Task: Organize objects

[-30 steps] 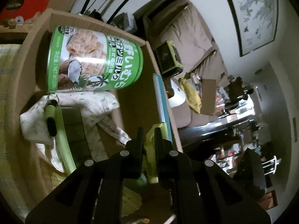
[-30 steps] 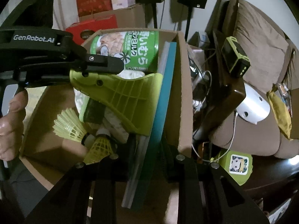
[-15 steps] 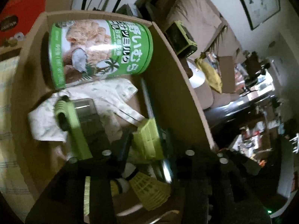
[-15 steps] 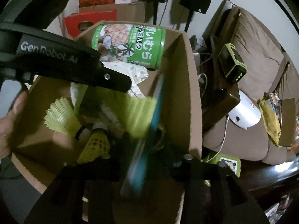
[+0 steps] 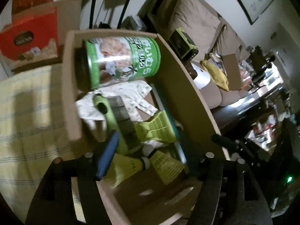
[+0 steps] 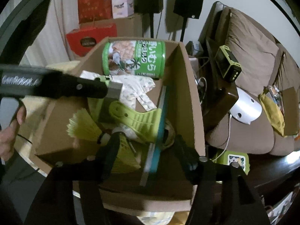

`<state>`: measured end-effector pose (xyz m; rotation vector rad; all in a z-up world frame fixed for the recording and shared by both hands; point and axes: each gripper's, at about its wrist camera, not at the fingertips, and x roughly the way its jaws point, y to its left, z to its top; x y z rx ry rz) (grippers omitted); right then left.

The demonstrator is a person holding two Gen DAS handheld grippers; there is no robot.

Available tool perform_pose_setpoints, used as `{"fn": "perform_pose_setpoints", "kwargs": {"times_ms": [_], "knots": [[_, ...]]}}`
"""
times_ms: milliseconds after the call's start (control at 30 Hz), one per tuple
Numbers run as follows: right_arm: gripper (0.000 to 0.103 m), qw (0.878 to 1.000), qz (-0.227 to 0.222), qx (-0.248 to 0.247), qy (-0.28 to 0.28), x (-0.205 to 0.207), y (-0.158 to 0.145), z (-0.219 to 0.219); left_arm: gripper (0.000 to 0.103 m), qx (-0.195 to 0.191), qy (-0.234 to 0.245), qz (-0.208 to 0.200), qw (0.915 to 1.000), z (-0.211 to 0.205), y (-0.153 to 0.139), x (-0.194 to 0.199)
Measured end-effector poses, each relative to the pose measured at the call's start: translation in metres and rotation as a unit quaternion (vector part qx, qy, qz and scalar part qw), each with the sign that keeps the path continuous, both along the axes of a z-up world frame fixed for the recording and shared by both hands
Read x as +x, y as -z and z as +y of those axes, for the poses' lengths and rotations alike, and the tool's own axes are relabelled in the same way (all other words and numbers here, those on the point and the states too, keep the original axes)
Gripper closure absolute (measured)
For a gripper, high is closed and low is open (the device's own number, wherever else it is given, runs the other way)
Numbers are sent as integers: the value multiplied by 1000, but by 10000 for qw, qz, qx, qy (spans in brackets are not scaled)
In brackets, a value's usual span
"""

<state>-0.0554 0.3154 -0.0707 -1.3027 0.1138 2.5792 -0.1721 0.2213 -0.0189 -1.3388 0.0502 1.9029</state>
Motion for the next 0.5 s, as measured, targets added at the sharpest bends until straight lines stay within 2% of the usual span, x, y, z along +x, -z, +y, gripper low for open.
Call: {"fn": "perform_pose_setpoints", "kwargs": {"times_ms": [233, 333, 500], "knots": [[29, 9998, 159, -112, 61, 2, -7, -16, 36, -264, -66, 434, 9987, -30, -12, 13], [28, 9994, 239, -219, 91, 2, -9, -21, 20, -275, -166, 590, 9977, -46, -15, 16], [27, 9986, 338, -375, 183, 4, -11, -31, 20, -300, -308, 702, 9966, -71, -15, 20]]}}
